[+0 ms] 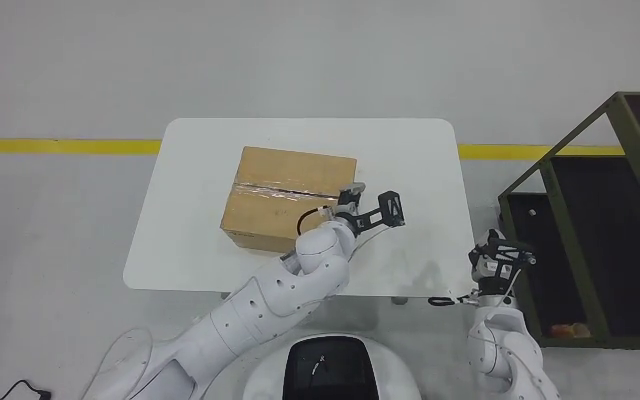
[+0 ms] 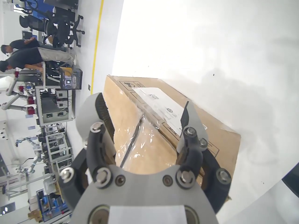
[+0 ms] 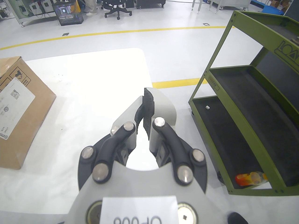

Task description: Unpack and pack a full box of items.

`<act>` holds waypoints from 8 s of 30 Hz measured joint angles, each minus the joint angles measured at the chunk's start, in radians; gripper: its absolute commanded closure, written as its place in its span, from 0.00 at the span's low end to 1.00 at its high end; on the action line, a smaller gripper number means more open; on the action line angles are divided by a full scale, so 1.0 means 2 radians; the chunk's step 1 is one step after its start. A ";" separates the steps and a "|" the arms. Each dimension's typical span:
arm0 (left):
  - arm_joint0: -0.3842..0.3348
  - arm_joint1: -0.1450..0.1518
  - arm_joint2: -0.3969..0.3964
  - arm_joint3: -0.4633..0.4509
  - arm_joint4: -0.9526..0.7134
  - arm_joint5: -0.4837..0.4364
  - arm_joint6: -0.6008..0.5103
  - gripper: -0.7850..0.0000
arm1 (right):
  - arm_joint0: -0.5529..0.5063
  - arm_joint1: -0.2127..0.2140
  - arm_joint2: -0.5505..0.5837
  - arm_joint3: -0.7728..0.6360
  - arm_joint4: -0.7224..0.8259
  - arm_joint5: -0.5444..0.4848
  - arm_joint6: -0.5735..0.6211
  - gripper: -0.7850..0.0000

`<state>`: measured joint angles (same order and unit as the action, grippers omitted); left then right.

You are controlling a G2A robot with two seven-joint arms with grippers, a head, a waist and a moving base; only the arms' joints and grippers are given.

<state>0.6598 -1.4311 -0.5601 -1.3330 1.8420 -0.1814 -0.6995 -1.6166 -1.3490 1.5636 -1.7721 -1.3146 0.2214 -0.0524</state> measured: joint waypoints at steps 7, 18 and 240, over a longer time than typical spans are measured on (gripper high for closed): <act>-0.001 -0.008 -0.011 0.015 0.013 -0.004 0.005 0.59 | 0.003 -0.001 0.002 0.001 -0.001 0.000 0.001 1.00; 0.009 -0.016 -0.027 0.017 0.032 -0.014 0.007 0.89 | 0.010 -0.002 -0.002 0.005 -0.004 -0.001 0.004 1.00; 0.180 0.020 -0.230 -0.289 -0.076 -0.084 0.027 0.00 | 0.080 0.003 -0.015 0.010 -0.024 -0.112 0.071 1.00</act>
<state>1.0206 -1.3906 -1.0199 -1.9110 1.6909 -0.3491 -0.6457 -1.4573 -1.3438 1.5328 -1.7524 -1.3627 -0.0028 0.0897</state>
